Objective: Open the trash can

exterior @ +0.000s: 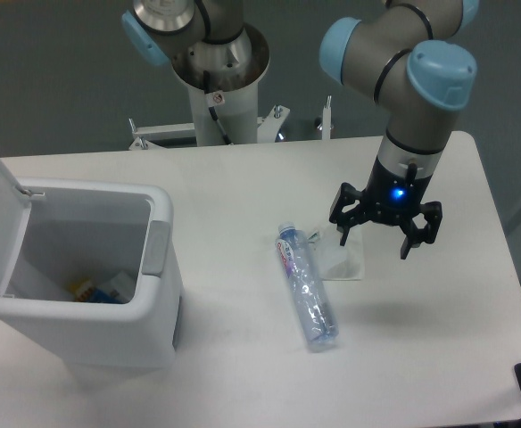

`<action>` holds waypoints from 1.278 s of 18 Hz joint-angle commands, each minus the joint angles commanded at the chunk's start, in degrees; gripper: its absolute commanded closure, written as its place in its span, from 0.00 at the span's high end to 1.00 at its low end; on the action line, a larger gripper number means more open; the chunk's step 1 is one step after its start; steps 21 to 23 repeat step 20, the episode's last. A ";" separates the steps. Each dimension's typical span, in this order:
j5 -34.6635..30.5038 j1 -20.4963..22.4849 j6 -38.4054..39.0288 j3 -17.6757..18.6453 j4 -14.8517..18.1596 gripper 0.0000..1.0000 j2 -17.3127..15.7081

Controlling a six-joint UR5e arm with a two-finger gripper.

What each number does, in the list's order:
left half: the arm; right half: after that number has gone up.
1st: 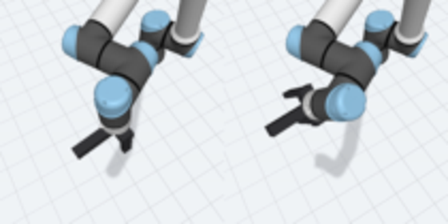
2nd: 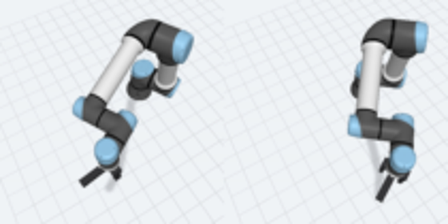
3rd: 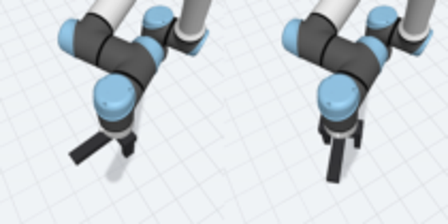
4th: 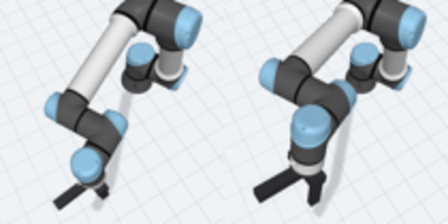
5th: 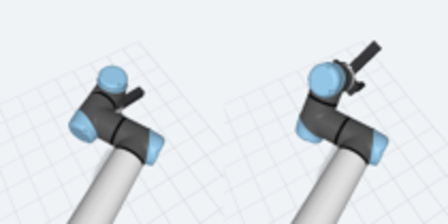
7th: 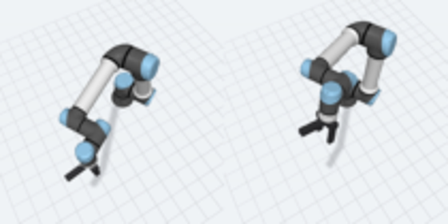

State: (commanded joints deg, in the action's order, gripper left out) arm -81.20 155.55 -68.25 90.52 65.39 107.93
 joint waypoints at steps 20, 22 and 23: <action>-6.87 2.56 -16.83 2.81 -0.70 1.00 1.76; -6.87 2.56 -16.83 2.81 -0.70 1.00 1.76; -6.87 2.56 -16.83 2.81 -0.70 1.00 1.76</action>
